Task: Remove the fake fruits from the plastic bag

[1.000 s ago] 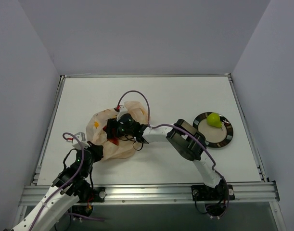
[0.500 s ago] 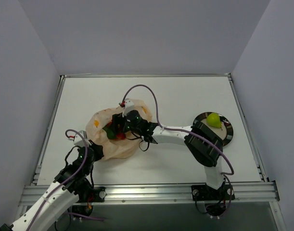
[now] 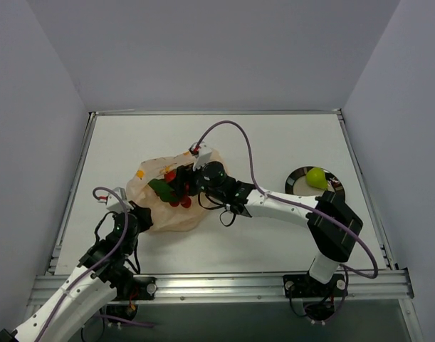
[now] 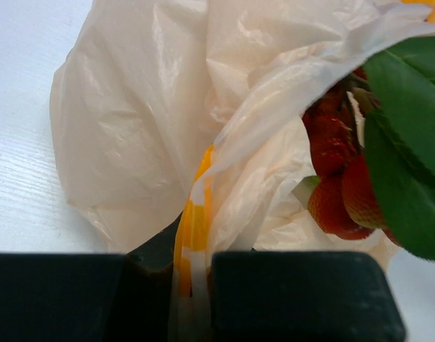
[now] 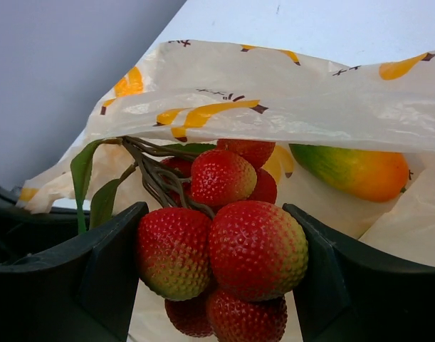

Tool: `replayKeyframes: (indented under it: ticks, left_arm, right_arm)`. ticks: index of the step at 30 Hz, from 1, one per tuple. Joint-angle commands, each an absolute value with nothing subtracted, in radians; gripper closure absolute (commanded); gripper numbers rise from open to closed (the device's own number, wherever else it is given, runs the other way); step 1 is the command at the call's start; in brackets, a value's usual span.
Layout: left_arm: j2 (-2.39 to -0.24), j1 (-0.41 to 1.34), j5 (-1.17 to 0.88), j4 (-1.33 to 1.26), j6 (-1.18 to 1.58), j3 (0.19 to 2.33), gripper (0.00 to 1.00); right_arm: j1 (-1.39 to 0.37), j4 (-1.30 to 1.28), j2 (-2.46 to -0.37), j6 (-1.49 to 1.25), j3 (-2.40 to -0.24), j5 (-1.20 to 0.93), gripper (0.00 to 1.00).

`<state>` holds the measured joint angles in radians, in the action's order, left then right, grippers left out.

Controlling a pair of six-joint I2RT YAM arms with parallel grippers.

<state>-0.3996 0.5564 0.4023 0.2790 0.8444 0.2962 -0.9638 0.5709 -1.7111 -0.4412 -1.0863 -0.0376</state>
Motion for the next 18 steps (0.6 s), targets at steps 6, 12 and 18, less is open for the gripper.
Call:
replayKeyframes:
  ticks: [6, 12, 18]
  left_arm:
    - [-0.422, 0.561, 0.449, 0.236, 0.822, 0.359, 0.98]
    - [-0.419, 0.563, 0.471, 0.236, 0.821, 0.374, 0.98]
    - [-0.408, 0.561, 0.479, 0.207, 0.811, 0.413, 0.98]
  right_arm:
    - [-0.971, 0.638, -1.516, -0.477, -1.083, -0.144, 1.0]
    - [-0.947, 0.632, -1.442, -0.511, -1.057, -0.225, 1.0]
    - [-0.949, 0.448, -1.471, -0.474, -1.036, -0.124, 1.0]
